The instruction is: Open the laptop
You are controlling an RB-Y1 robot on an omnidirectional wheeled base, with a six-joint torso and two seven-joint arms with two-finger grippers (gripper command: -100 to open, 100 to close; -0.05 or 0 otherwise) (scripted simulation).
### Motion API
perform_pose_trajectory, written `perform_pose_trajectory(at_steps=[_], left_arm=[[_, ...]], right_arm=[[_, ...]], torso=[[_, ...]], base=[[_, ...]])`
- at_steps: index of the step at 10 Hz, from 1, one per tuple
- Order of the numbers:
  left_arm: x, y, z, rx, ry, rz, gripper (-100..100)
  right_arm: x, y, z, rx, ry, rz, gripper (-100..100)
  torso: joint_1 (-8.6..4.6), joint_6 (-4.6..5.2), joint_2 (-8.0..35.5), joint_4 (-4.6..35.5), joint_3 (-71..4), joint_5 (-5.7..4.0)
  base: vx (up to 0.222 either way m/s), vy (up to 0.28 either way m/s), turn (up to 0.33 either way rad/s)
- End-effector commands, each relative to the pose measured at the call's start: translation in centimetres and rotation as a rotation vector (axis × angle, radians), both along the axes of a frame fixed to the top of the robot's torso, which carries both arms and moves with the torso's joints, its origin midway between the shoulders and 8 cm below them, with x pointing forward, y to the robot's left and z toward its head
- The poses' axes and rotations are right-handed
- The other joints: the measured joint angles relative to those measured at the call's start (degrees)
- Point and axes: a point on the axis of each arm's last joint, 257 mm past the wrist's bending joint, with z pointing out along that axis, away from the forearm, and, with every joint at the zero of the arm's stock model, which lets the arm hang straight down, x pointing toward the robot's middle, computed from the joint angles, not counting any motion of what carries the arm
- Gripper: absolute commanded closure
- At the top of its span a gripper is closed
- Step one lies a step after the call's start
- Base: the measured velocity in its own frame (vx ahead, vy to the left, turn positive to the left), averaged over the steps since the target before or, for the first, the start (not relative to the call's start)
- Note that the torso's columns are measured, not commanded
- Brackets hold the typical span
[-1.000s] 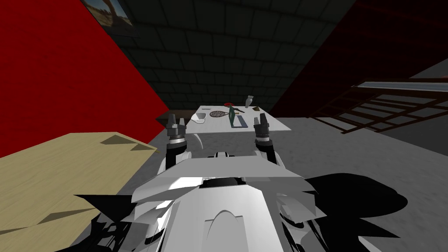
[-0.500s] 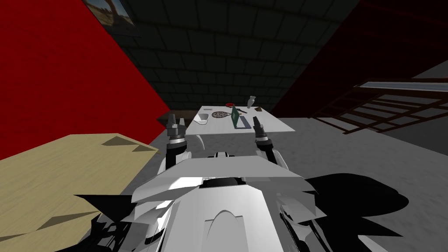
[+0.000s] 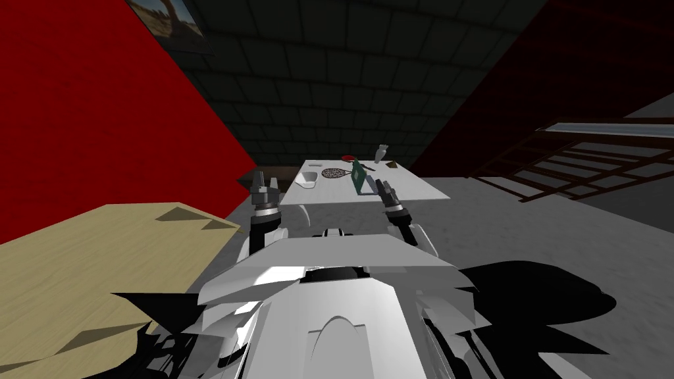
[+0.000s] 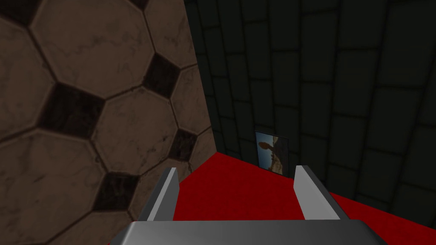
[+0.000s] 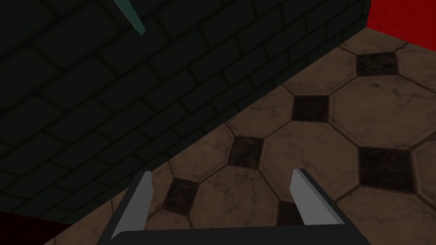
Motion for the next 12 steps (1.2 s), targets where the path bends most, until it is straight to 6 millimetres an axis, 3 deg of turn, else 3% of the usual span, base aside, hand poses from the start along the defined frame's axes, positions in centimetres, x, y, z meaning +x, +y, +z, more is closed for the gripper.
perform_pose_trajectory(at_steps=[1,5,8,9,12], left_arm=[[0.0,0.0,0.0,0.000,0.000,0.000,0],[0.0,0.0,0.0,0.000,0.000,0.000,0],[0.0,0.0,0.0,0.000,0.000,0.000,0],[0.0,0.0,0.0,0.000,0.000,0.000,0],[0.0,0.0,0.0,0.000,0.000,0.000,0]], right_arm=[[0.6,-0.8,-1.4,-0.121,0.025,-0.053,-100],[1.8,-2.9,-3.9,-0.356,0.071,-0.146,-100],[2.8,-5.8,-6.2,-0.593,0.115,-0.233,-100],[2.8,-5.7,-6.3,-0.603,0.115,-0.234,-100],[3.7,-9.1,-8.1,-0.843,0.152,-0.315,-100]], torso=[[0.06,0.00,-0.02,-0.01,-0.02,0.02],[0.02,0.00,-0.02,-0.01,-0.02,0.01],[-0.03,0.00,-0.05,-0.01,-0.02,-0.01],[0.04,0.00,-0.05,-0.02,-0.04,0.01],[-0.01,0.00,0.01,0.00,0.01,-0.01]], base=[[0.034,0.081,-0.003],[0.041,0.084,-0.001],[0.048,0.090,0.000],[0.033,0.084,-0.002],[0.043,0.095,0.000]])
